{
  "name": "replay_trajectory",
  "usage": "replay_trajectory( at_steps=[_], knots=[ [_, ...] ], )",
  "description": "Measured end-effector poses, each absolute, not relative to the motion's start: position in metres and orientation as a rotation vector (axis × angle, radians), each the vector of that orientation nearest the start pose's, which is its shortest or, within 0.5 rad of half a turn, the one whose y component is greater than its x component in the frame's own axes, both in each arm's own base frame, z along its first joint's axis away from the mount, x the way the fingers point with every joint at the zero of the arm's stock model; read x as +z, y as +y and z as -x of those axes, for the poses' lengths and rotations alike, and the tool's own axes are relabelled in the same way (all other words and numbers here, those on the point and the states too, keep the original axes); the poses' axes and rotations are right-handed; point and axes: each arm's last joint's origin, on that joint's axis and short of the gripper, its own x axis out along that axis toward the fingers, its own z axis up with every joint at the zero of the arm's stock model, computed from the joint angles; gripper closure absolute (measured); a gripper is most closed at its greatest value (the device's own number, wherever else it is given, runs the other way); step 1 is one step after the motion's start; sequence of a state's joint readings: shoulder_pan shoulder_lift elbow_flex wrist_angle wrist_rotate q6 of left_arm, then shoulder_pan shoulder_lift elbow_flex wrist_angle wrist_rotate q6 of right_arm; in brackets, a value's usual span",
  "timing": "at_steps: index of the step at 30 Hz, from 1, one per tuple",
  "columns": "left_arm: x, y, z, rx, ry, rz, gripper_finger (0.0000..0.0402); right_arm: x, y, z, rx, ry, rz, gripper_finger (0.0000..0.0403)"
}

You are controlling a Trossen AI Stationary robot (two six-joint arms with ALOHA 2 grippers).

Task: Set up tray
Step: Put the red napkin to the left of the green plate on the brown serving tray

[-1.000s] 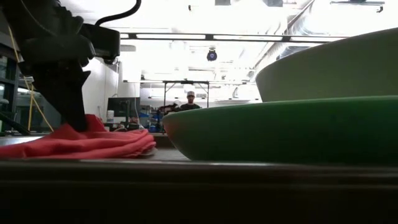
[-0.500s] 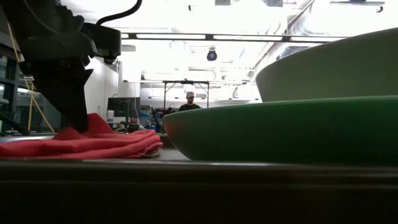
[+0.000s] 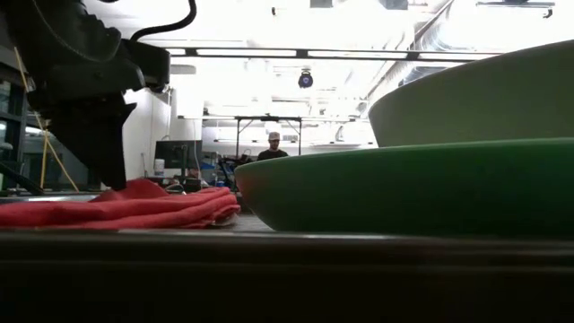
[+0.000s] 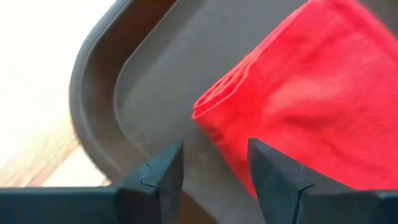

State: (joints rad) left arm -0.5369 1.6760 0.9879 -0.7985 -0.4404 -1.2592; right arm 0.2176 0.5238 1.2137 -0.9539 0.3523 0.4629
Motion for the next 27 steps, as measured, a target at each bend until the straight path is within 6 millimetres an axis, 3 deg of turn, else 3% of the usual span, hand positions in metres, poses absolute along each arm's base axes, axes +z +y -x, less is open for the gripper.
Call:
replay_trajectory(
  at_steps=[8,18,23,27],
  knots=[
    [0.163,-0.131,-0.246,0.766,1.071,0.372,0.0199,0.412,-0.003,-0.035,-0.191,0.226,-0.383,0.0403],
    [0.176,-0.126,-0.24,0.795,1.024,0.357,0.0254,0.412,-0.002,-0.035,-0.191,0.225,-0.383,0.0403],
    [0.19,-0.119,-0.231,0.847,0.972,0.379,0.0301,0.412,-0.002,-0.035,-0.191,0.224,-0.383,0.0403],
    [0.202,-0.121,-0.236,0.739,0.899,0.393,0.0376,0.412,-0.003,-0.035,-0.194,0.224,-0.383,0.0403]
  ],
)
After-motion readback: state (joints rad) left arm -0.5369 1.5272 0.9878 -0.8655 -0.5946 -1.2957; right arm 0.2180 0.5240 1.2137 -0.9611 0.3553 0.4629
